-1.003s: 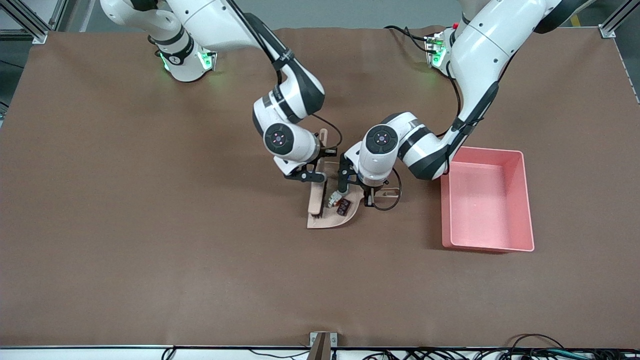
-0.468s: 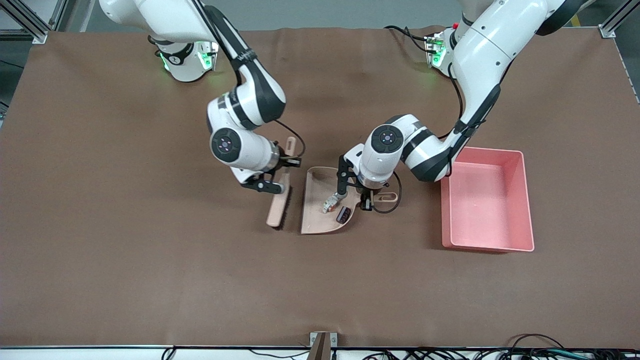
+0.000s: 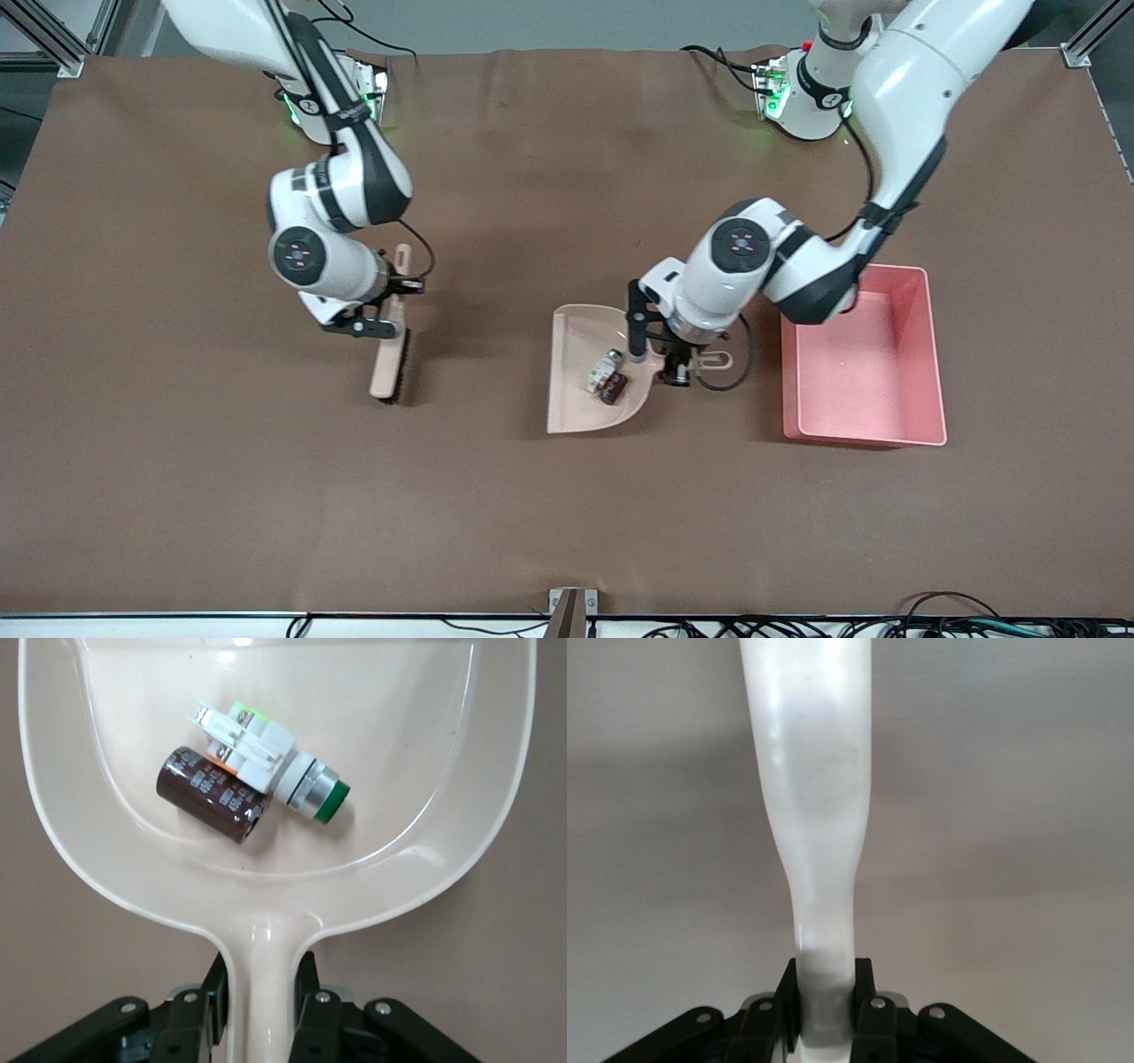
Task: Clean e-waste and dump in bin
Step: 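Carry the dustpan to the bin with the left gripper while the right withdraws, then lower the brush onto the table with the right gripper and release it, then tilt the dustpan over the pink bin with the left gripper, then carry the empty dustpan back and set it on the table with the left gripper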
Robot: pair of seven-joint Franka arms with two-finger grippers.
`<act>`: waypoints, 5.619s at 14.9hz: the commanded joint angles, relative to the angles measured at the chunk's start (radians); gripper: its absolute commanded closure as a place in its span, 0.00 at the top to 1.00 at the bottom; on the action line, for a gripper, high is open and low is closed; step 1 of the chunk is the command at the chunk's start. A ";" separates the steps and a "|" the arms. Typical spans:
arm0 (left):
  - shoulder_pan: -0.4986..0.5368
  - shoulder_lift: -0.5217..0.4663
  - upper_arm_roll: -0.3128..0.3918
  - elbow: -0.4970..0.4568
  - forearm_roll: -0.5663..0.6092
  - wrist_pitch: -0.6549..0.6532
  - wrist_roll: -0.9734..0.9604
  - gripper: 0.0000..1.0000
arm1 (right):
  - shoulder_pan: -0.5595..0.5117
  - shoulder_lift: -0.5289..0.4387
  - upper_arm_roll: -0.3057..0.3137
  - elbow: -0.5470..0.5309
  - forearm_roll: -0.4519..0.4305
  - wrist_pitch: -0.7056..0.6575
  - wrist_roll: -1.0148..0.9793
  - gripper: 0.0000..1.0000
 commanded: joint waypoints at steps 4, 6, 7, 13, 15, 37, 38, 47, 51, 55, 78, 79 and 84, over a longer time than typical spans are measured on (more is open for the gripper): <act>0.399 -0.034 -0.266 -0.011 0.019 -0.144 0.136 0.00 | -0.206 -0.186 0.016 -0.299 -0.243 0.138 -0.054 0.00; 0.512 -0.034 -0.333 -0.009 0.021 -0.196 0.171 0.00 | -0.280 -0.187 0.017 -0.342 -0.286 0.178 -0.070 0.00; 0.572 -0.034 -0.363 -0.008 0.021 -0.224 0.200 0.00 | -0.314 -0.187 0.017 -0.351 -0.293 0.178 -0.108 0.00; 0.812 -0.040 -0.453 -0.009 0.035 -0.343 0.353 0.00 | -0.389 -0.183 0.016 -0.414 -0.314 0.249 -0.156 0.14; 0.865 -0.049 -0.461 -0.011 0.036 -0.357 0.436 0.00 | -0.401 -0.181 0.017 -0.414 -0.314 0.249 -0.156 0.50; 0.697 -0.284 -0.017 -0.121 -0.019 -0.239 0.742 0.00 | -0.354 -0.124 0.026 0.162 -0.213 -0.106 -0.156 1.00; 0.664 -0.300 0.023 -0.140 -0.039 -0.224 0.743 0.00 | -0.351 -0.124 0.028 0.205 -0.213 -0.139 -0.156 1.00; 0.351 -0.466 0.367 -0.279 -0.059 -0.126 0.748 0.00 | -0.388 -0.132 0.019 0.590 -0.224 -0.486 -0.162 1.00; 0.182 -0.476 0.508 -0.276 -0.046 -0.129 0.746 0.00 | -0.461 -0.157 0.019 0.601 -0.210 -0.503 -0.260 1.00; 0.131 -0.475 0.525 -0.266 0.065 -0.147 0.649 0.00 | -0.464 -0.180 0.025 0.630 -0.190 -0.546 -0.272 1.00; -0.062 -0.397 0.303 -0.094 -0.292 -0.215 0.290 0.00 | -0.431 -0.204 0.028 0.632 -0.178 -0.641 -0.318 1.00; -0.070 -0.382 0.280 -0.100 -0.292 -0.215 0.247 0.00 | -0.431 -0.204 0.028 0.632 -0.178 -0.644 -0.318 1.00; -0.157 -0.273 0.251 -0.103 -0.281 -0.160 0.142 0.00 | -0.431 -0.204 0.028 0.632 -0.178 -0.644 -0.318 1.00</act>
